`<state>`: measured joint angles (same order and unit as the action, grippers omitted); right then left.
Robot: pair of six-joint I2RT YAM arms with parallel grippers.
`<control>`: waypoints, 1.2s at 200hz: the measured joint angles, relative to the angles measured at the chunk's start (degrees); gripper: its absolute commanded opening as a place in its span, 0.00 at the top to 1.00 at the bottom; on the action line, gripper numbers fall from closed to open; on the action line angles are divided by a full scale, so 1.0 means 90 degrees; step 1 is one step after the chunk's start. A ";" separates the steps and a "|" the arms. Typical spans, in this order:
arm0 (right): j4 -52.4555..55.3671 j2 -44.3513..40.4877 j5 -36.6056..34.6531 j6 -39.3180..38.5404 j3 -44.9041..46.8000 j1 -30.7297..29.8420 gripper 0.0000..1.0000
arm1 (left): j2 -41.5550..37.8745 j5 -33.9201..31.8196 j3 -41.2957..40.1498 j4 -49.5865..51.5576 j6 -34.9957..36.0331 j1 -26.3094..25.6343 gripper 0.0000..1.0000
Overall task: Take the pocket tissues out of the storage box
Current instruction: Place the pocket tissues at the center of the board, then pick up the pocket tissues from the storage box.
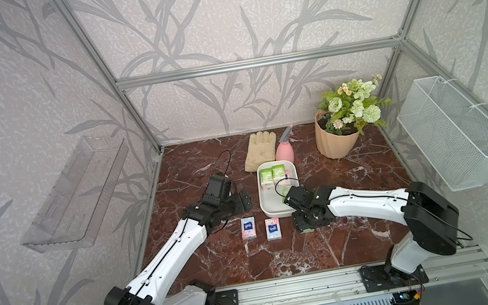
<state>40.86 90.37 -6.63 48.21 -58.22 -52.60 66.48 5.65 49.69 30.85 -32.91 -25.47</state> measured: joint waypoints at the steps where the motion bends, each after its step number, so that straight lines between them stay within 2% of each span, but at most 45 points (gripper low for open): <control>1: 0.0002 -0.0015 -0.0002 0.0000 -0.0002 0.0000 0.21 | 0.0005 0.0005 0.0005 -0.0010 0.0002 0.0000 0.00; 56: 0.0559 -0.0971 -0.0692 -0.0032 -0.0432 0.0197 0.17 | 0.0520 0.0648 0.0223 -0.0420 -0.0015 -0.0005 0.00; 96: 0.0692 -0.1501 -0.0962 -0.0053 -0.0435 0.0583 0.12 | 0.1190 0.0964 0.0767 -0.0549 -0.0027 -0.0194 0.02; 152: 0.0585 -0.2489 -0.1042 -0.0046 0.0253 0.1192 0.00 | 0.2142 0.1185 0.1508 -0.0646 -0.0036 -0.0806 0.06; 186: 0.0517 -0.3026 -0.0971 -0.0032 0.0639 0.1566 0.01 | 0.2662 0.1268 0.1775 -0.0663 -0.0121 -0.1069 0.10; 240: 0.0505 -0.3483 -0.0894 -0.0046 0.0787 0.1904 0.01 | 0.3730 0.1372 0.2480 -0.0593 -0.0180 -0.1319 0.10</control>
<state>45.41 59.02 -14.68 47.79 -51.13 -35.46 100.05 18.00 72.01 25.52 -34.52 -37.34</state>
